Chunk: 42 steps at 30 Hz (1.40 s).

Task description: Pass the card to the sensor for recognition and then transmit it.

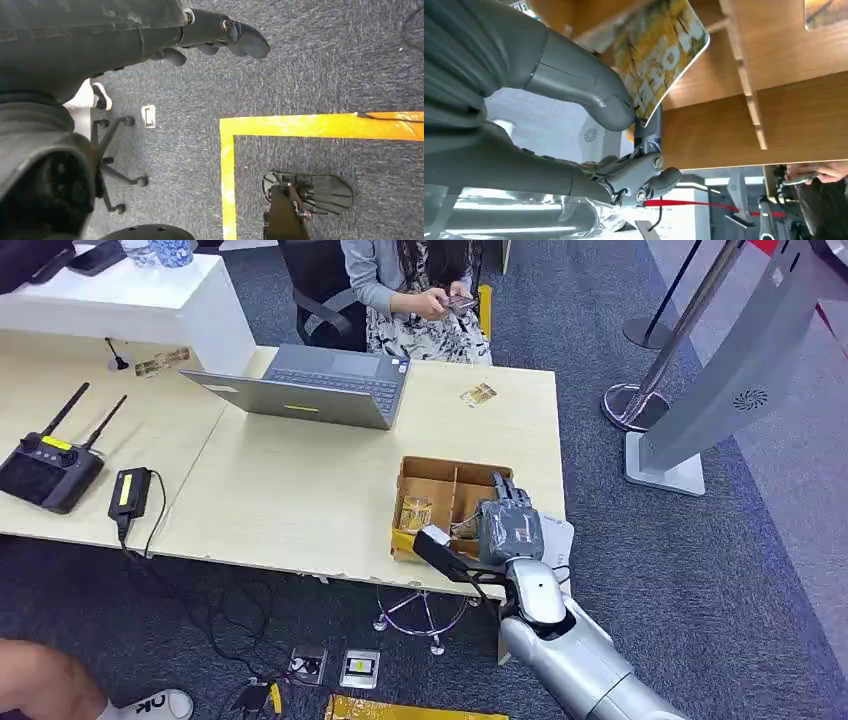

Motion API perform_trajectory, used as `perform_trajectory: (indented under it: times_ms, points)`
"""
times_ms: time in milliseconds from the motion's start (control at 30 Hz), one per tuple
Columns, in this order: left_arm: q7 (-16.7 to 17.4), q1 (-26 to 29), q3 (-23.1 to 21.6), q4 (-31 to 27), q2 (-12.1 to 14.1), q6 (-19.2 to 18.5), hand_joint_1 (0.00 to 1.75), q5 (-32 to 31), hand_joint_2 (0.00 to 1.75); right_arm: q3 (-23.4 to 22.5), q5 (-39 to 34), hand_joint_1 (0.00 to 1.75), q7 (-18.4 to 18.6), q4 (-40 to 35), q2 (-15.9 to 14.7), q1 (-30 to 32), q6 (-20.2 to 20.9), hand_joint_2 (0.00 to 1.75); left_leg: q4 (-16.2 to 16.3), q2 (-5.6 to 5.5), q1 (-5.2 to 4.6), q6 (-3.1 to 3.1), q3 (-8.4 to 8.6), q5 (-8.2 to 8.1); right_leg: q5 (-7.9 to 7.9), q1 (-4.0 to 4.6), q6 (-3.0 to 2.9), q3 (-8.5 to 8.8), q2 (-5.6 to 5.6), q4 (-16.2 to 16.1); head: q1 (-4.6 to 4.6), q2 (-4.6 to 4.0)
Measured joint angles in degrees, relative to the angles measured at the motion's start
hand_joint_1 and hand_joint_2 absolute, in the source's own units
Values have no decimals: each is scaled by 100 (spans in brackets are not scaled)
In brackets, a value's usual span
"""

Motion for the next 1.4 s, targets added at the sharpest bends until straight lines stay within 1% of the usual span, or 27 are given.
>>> perform_trajectory:
  times_ms: [300,733,767,800,833,1000,1100,1167,1400]
  points:
    - [2,-4,-26,0,0,7,0,15,0,0,-109,175,-66,0,0,80,-26,175,0,0,0,0,0,0,0,0,0,0,1,0,-2,0]
    - [2,-7,-28,0,0,41,0,13,0,-55,-164,175,-129,0,-9,179,-170,175,0,0,0,0,0,0,0,0,0,-1,1,0,0,0]
    - [2,-7,-28,0,0,41,0,13,0,-59,-164,147,-129,0,-9,179,-173,175,0,0,0,0,0,0,0,0,0,-1,1,0,-2,0]
    - [2,-7,-28,0,0,39,0,13,0,-59,-164,7,-131,0,-9,179,-179,175,0,0,0,0,0,0,0,0,0,-1,2,0,-2,0]
    - [2,-8,-28,0,0,37,0,13,0,-61,-162,0,-136,0,-9,180,-192,175,0,0,0,0,0,0,0,0,0,-1,2,0,-2,0]
    - [2,-8,-28,0,0,28,0,13,0,-101,40,0,-149,15,-9,168,-461,175,0,1,0,0,0,0,0,0,0,-1,2,0,-2,0]
    - [2,-8,-28,0,0,20,0,13,0,-135,299,0,-78,15,-13,94,-527,175,0,1,0,0,0,0,0,0,0,-2,3,0,-2,0]
    - [2,-8,-28,0,0,9,0,11,0,-182,475,0,-6,7,-33,-13,-478,175,0,1,0,0,1,0,1,0,0,-1,3,0,-2,0]
    - [15,-8,-28,0,0,-28,0,7,0,-376,1073,0,166,-333,-258,-493,99,175,2,1,-1,0,1,1,2,-1,0,-1,3,0,-2,0]
